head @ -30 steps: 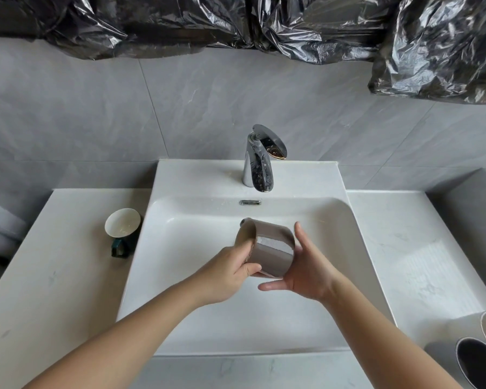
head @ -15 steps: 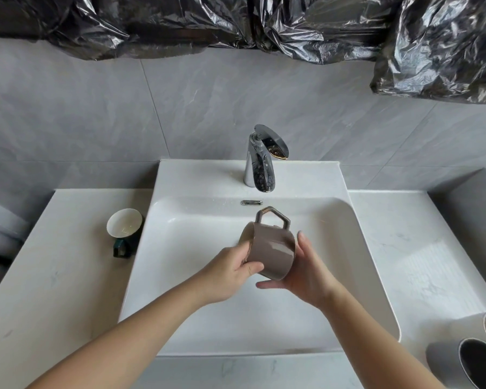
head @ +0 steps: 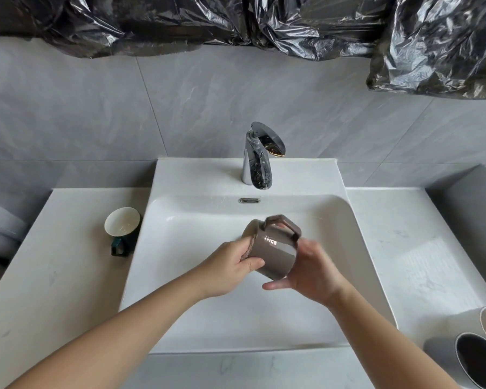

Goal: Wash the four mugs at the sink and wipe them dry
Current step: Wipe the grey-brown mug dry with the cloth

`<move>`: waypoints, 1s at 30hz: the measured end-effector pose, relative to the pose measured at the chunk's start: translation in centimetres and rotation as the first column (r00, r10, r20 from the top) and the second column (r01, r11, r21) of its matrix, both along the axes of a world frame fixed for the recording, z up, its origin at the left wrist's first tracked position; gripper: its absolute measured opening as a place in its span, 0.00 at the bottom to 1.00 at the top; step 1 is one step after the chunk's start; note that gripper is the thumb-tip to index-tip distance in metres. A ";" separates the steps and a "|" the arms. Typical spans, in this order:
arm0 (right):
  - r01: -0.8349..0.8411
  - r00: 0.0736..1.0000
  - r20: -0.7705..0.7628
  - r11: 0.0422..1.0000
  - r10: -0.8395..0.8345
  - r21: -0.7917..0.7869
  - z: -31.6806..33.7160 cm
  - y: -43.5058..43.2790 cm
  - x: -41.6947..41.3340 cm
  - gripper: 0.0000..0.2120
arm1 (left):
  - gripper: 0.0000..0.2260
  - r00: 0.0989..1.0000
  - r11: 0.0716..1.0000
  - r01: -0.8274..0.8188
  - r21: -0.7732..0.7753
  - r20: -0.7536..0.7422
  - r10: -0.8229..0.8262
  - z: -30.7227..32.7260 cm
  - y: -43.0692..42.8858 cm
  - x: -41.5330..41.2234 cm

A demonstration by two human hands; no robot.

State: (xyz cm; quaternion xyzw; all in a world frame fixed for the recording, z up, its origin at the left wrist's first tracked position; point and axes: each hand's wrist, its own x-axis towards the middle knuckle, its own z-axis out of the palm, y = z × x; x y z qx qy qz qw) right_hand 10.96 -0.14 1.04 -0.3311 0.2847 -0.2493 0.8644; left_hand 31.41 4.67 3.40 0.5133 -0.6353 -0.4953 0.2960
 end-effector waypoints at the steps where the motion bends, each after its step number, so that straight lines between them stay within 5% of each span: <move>1: -0.035 0.997 0.074 0.988 0.024 0.149 0.0 -0.2 -0.3 0.35 | 0.10 0.996 0.997 0.044 -0.057 0.074 -0.040 -0.1 0.1 0.2; 5: -0.169 0.984 0.012 0.921 0.176 0.350 0.2 -0.6 0.7 0.37 | 0.04 0.942 0.964 0.206 -0.168 0.299 -0.150 -0.3 -0.1 0.4; 8: -0.019 0.975 -0.202 0.944 0.089 0.328 0.6 -0.8 1.9 0.24 | 0.12 0.970 0.987 0.160 0.024 0.181 -0.162 -0.7 -0.3 0.5; 12: 0.146 0.953 -0.284 0.980 -0.104 0.132 0.0 0.5 2.1 0.15 | 0.22 0.979 0.954 0.146 0.261 -0.177 -0.101 -0.2 0.3 0.3; 16: 0.173 0.945 -0.251 0.971 -0.211 -0.163 -0.9 1.0 1.6 0.29 | 0.25 0.783 0.886 0.207 0.416 -0.613 0.104 0.8 0.3 0.1; 19: 0.121 0.928 -0.255 0.868 -0.270 -0.481 -0.9 1.0 1.2 0.28 | 0.20 0.726 0.872 0.130 0.473 -0.644 0.241 0.4 0.3 0.0; 26: -0.040 0.827 -0.352 0.579 -0.439 -0.814 -1.0 0.6 0.3 0.31 | 0.19 0.658 0.826 -0.054 0.562 -0.602 0.453 -0.3 -0.1 0.7; 28: -0.040 0.824 -0.342 0.556 -0.451 -0.830 -0.8 0.7 0.2 0.32 | 0.18 0.650 0.810 -0.092 0.579 -0.581 0.490 -0.5 -0.2 1.0; 30: 0.040 0.852 -0.309 0.639 -0.423 -0.768 -0.8 1.0 0.4 0.33 | 0.16 0.623 0.802 -0.134 0.582 -0.579 0.525 -0.5 -0.2 1.1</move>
